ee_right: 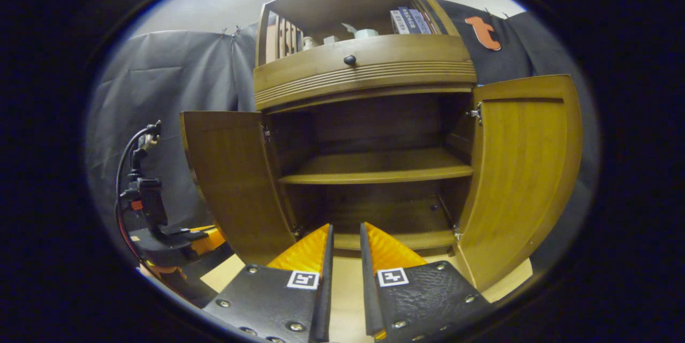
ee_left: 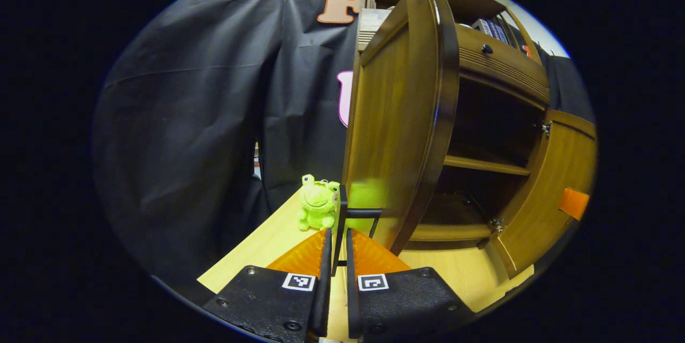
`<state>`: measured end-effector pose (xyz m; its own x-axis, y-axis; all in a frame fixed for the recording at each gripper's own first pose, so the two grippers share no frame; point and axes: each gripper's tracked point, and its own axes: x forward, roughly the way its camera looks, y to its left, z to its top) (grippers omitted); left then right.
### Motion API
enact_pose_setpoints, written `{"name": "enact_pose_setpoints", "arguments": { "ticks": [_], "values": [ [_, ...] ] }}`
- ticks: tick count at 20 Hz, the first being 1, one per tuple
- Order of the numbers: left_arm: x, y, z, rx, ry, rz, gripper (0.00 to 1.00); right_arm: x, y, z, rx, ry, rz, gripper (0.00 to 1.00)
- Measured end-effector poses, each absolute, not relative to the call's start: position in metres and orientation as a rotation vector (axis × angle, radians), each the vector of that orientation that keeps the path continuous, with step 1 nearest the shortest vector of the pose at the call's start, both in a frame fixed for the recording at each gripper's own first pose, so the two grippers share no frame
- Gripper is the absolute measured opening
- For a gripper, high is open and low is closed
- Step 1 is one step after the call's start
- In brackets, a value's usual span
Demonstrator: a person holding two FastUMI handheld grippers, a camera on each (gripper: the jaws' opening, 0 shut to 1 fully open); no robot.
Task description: Open the right door of the double-door shoe cabinet with the right hand, and open the left door with the left hand.
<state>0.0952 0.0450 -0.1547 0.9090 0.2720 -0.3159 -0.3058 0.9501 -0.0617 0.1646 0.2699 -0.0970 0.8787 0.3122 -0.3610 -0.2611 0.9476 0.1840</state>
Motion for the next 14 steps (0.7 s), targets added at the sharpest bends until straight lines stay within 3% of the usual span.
{"name": "enact_pose_setpoints", "arguments": {
  "ticks": [3,4,5,14],
  "values": [
    [0.092,0.053,-0.150,-0.103,0.289,0.328,0.15,0.166,0.280,-0.098,0.138,0.404,0.325,0.25],
    [0.092,0.056,-0.150,-0.101,0.284,0.340,0.06,0.167,0.283,-0.099,0.140,0.406,0.333,0.25],
    [0.091,0.059,-0.149,-0.099,0.282,0.354,0.15,0.168,0.287,-0.100,0.143,0.410,0.343,0.25],
    [0.082,0.082,-0.136,-0.107,0.253,0.484,0.15,0.168,0.311,-0.101,0.145,0.423,0.409,0.26]
  ]
}}
